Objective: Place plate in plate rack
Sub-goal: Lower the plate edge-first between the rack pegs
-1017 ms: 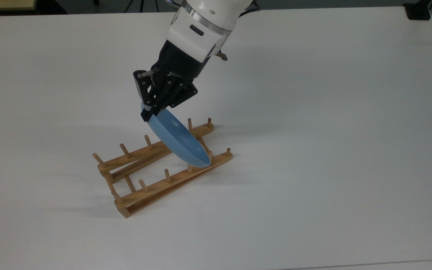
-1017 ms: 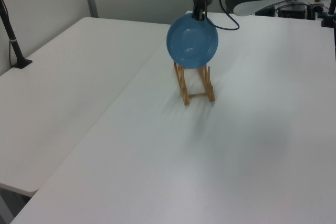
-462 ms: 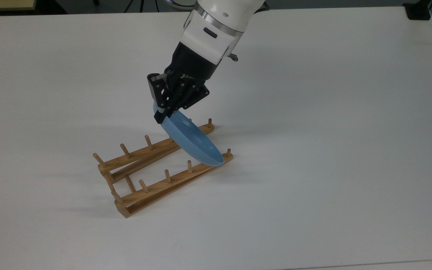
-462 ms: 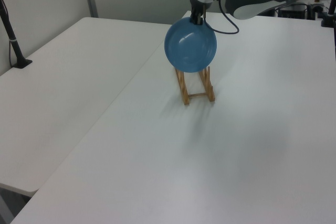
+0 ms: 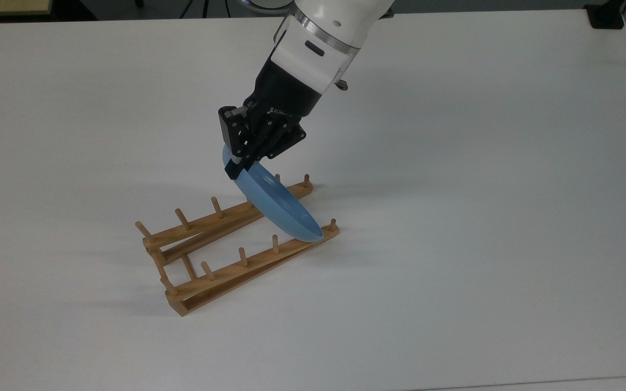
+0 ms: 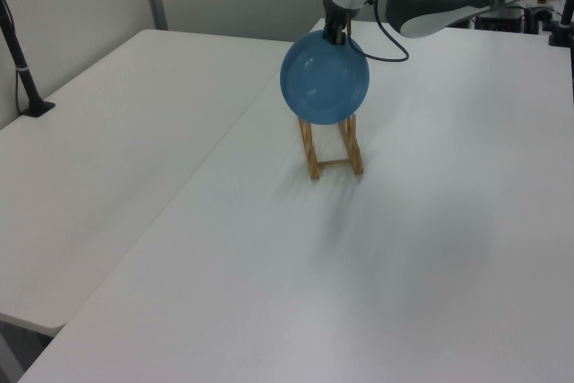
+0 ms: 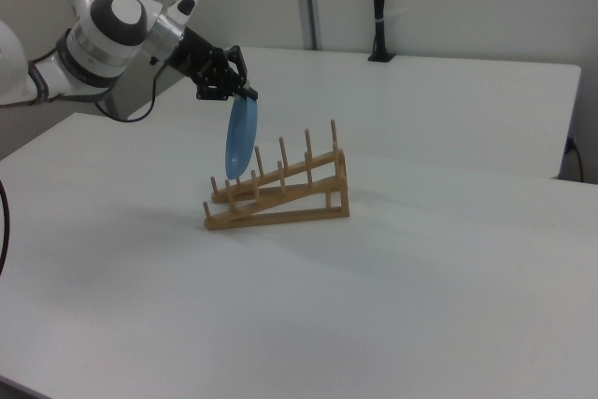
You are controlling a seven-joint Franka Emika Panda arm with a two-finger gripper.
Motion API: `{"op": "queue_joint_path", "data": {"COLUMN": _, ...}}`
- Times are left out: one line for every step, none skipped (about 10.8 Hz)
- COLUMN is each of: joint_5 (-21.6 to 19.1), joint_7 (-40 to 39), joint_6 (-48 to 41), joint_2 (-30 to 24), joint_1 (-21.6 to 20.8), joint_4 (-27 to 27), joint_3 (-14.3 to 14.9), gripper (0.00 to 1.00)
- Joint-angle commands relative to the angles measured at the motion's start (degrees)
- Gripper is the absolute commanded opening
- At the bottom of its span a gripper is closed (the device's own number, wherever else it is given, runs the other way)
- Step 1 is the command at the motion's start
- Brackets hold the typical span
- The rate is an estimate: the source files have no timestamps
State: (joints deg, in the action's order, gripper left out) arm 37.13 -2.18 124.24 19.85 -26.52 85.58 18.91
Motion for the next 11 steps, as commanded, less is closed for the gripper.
{"op": "queue_joint_path", "data": {"joint_5": 3.12, "joint_7": 1.65, "joint_6": -1.27, "joint_2": -1.65, "joint_1": -0.46, "joint_4": 0.73, "joint_3": 0.17, "gripper": 0.00}}
{"op": "queue_joint_path", "data": {"joint_5": 6.96, "joint_7": 2.00, "joint_6": -4.41, "joint_2": -1.66, "joint_1": -0.81, "joint_4": 0.64, "joint_3": -0.27, "gripper": 0.00}}
{"op": "queue_joint_path", "data": {"joint_5": 8.30, "joint_7": 3.92, "joint_6": -6.36, "joint_2": -1.66, "joint_1": -1.34, "joint_4": 0.03, "joint_3": -0.88, "gripper": 0.00}}
{"op": "queue_joint_path", "data": {"joint_5": 8.57, "joint_7": 5.59, "joint_6": -7.51, "joint_2": -1.74, "joint_1": -1.43, "joint_4": -0.41, "joint_3": -0.89, "gripper": 0.00}}
{"op": "queue_joint_path", "data": {"joint_5": 9.01, "joint_7": 6.04, "joint_6": -9.78, "joint_2": -1.74, "joint_1": -1.52, "joint_4": -0.42, "joint_3": -2.11, "gripper": 0.00}}
{"op": "queue_joint_path", "data": {"joint_5": 9.63, "joint_7": 6.22, "joint_6": -11.63, "joint_2": -1.66, "joint_1": -1.52, "joint_4": -0.42, "joint_3": -3.95, "gripper": 0.00}}
{"op": "queue_joint_path", "data": {"joint_5": 9.98, "joint_7": 6.31, "joint_6": -12.52, "joint_2": -1.39, "joint_1": -1.52, "joint_4": -0.16, "joint_3": -4.75, "gripper": 0.00}}
{"op": "queue_joint_path", "data": {"joint_5": 10.16, "joint_7": 7.44, "joint_6": -12.88, "joint_2": -1.13, "joint_1": -1.52, "joint_4": 0.02, "joint_3": -5.10, "gripper": 0.00}}
{"op": "queue_joint_path", "data": {"joint_5": 11.46, "joint_7": 9.46, "joint_6": -12.79, "joint_2": -0.87, "joint_1": -1.52, "joint_4": 0.28, "joint_3": -5.54, "gripper": 0.00}}
{"op": "queue_joint_path", "data": {"joint_5": 12.52, "joint_7": 11.04, "joint_6": -12.71, "joint_2": -0.86, "joint_1": -1.43, "joint_4": 0.55, "joint_3": -5.98, "gripper": 0.00}}
{"op": "queue_joint_path", "data": {"joint_5": 12.53, "joint_7": 11.41, "joint_6": -12.70, "joint_2": -1.04, "joint_1": -1.43, "joint_4": 0.38, "joint_3": -6.07, "gripper": 0.00}}
